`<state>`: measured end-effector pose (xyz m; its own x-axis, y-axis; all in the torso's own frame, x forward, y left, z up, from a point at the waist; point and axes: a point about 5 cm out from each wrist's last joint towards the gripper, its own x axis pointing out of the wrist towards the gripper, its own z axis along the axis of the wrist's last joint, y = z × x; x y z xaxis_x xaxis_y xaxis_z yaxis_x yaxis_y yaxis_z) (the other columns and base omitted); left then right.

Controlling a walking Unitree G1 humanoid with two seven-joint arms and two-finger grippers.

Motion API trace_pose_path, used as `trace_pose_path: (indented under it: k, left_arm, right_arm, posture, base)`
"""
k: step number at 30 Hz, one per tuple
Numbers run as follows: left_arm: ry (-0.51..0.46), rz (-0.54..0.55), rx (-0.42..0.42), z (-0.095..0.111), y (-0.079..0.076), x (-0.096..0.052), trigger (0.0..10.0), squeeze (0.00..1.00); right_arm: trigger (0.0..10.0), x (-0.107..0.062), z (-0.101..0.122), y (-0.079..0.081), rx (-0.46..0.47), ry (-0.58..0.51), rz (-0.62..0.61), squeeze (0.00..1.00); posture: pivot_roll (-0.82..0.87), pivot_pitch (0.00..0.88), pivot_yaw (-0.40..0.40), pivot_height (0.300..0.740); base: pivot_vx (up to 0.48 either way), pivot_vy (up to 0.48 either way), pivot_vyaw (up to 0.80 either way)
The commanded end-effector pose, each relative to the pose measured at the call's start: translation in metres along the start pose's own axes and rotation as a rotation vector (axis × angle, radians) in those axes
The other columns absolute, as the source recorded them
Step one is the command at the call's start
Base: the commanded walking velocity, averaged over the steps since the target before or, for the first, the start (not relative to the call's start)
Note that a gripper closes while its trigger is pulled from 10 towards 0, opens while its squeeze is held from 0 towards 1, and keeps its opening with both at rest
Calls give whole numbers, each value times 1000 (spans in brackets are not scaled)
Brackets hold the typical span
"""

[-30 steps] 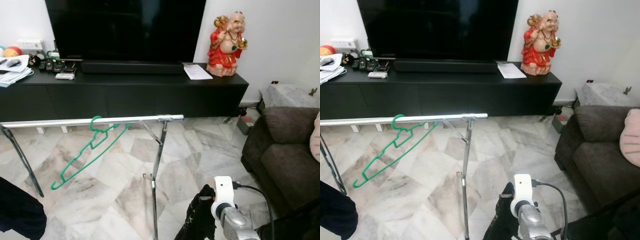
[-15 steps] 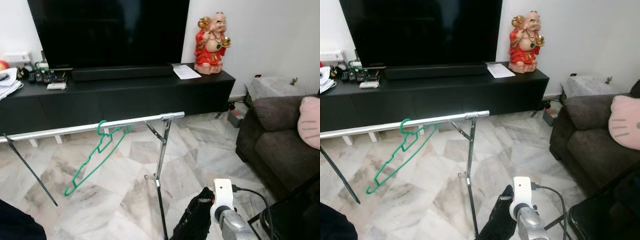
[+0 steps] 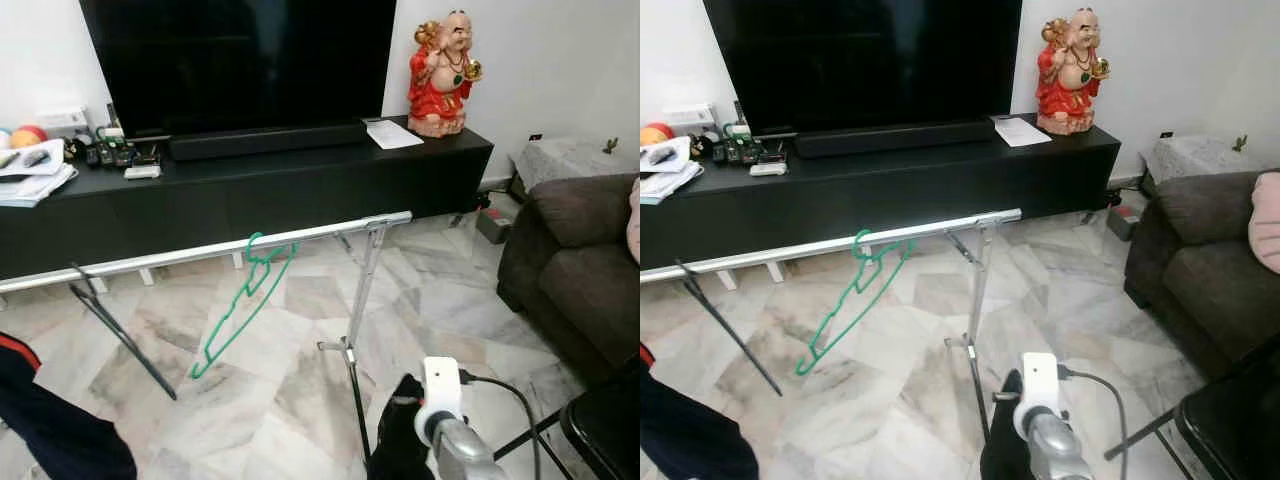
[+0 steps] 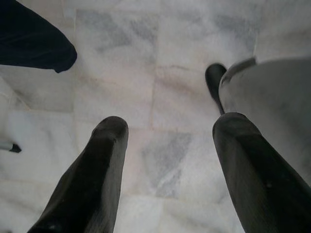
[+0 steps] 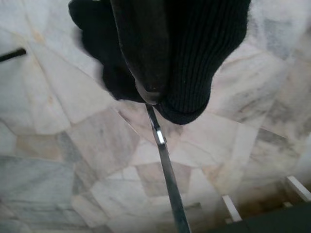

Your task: Hang hanger

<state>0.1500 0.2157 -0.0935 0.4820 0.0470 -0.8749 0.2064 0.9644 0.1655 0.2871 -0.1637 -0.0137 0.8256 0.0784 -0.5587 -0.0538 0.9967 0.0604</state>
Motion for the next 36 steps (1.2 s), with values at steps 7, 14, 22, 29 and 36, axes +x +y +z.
trace_pose_path:
  k: [7,14,22,29,36]
  left_arm:
    - [5,17,11,4,7,0,10000,0]
    - [0,27,11,6,11,0,10000,0]
    - [22,28,28,0,15,-1,10000,0]
    - [29,9,48,-8,10,-3,10000,0]
    - [44,-40,51,-23,-4,-5,10000,0]
  right_arm:
    - [10000,4,18,1,12,-49,-11,0]
    - [10000,5,21,1,25,-52,-24,0]
    - [10000,5,16,10,45,-54,-19,0]
    - [10000,1,3,6,58,-41,-43,0]
    - [10000,-10,-17,-13,87,-44,-106,0]
  posture:
    - [25,0,34,740]
    - [43,0,40,740]
    - [20,0,75,740]
    - [-19,0,82,740]
    - [-67,29,68,740]
  base:
    - [0,270,191]
    - [0,269,0]
    - [0,236,0]
    - [0,0,0]
    - [0,0,0]
